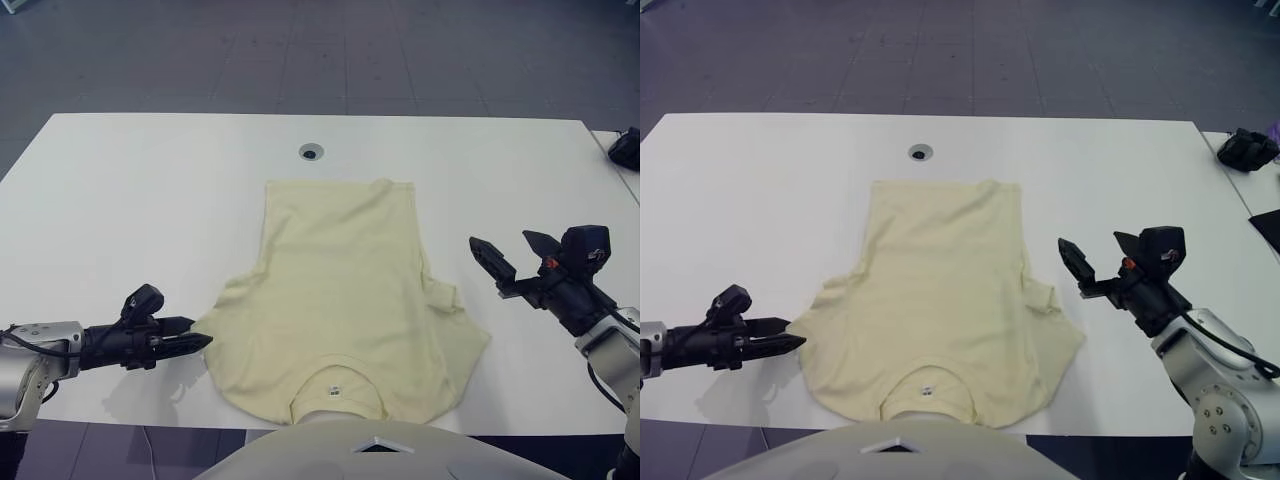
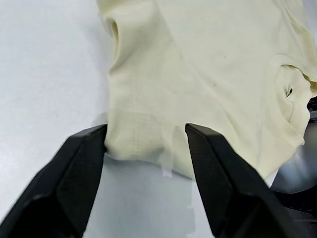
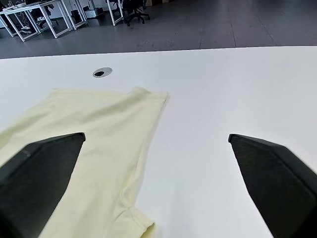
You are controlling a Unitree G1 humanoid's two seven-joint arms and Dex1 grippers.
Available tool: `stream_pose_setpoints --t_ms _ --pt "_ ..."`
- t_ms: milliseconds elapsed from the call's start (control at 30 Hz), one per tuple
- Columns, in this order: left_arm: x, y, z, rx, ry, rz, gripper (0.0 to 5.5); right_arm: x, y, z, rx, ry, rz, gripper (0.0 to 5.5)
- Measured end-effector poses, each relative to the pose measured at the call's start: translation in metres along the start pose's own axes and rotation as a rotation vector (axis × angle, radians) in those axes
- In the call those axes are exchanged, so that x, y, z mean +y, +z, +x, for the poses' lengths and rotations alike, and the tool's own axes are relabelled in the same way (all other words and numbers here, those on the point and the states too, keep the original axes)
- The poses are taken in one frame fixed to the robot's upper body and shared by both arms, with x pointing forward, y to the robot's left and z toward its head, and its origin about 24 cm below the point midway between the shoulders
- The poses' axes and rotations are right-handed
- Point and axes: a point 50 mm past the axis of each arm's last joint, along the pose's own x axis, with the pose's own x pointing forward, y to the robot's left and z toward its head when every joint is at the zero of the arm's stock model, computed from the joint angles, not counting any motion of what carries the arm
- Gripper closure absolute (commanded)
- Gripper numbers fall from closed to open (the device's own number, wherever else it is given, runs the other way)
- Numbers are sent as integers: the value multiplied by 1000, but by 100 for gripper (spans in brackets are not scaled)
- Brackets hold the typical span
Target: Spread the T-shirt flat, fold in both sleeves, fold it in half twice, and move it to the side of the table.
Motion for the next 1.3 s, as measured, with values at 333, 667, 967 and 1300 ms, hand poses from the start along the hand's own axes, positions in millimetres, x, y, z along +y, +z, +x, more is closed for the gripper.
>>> stream_pose_setpoints --t_ms 333,667,967,1300 --pt "14 4 4 -7 70 25 519 -1 1 3 4 6 -11 10" --pt "31 15 3 -72 200 1 548 -5 8 10 7 10 -46 10" --pt "27 11 -4 -30 152 15 409 -4 8 12 -1 19 -51 10" --pt "22 9 -12 32 60 9 335 -2 0 6 17 -6 -43 10"
